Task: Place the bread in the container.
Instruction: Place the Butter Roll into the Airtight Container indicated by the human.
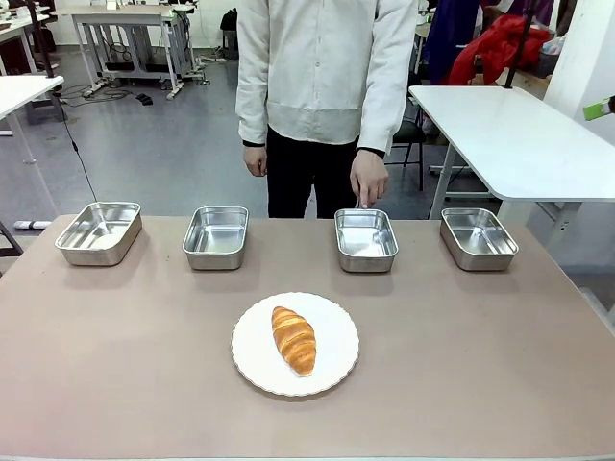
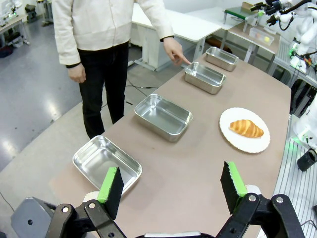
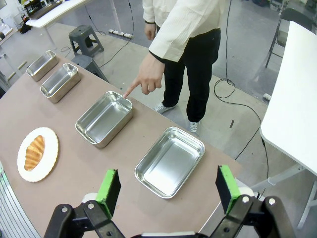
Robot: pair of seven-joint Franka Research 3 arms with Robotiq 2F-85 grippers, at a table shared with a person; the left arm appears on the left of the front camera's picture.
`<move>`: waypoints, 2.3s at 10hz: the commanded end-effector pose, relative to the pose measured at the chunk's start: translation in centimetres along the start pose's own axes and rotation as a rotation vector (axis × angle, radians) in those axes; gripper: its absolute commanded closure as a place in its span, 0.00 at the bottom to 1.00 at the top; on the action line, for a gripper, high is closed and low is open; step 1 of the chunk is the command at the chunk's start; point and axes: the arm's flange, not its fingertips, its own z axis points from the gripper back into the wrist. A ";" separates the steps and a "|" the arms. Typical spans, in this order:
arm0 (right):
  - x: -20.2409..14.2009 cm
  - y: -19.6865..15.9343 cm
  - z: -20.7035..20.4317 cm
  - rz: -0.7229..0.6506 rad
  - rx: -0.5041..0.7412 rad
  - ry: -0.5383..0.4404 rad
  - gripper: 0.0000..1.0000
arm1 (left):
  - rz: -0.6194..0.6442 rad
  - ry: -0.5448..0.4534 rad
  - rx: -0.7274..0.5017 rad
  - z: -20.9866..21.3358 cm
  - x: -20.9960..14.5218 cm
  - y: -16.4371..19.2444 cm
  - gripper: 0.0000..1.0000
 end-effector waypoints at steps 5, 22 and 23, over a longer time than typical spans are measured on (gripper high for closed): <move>0.1 -0.1 0.0 0.003 0.005 -0.011 0.00 | -0.007 -0.012 -0.005 0.1 0.2 -0.2 0.00; 10.0 27.4 -8.3 0.035 -0.087 0.342 0.00 | -0.007 -0.012 -0.005 0.1 0.2 -0.2 0.00; 9.4 31.7 -10.4 -0.017 -0.109 0.386 0.00 | -0.007 -0.012 -0.005 0.1 0.2 -0.2 0.00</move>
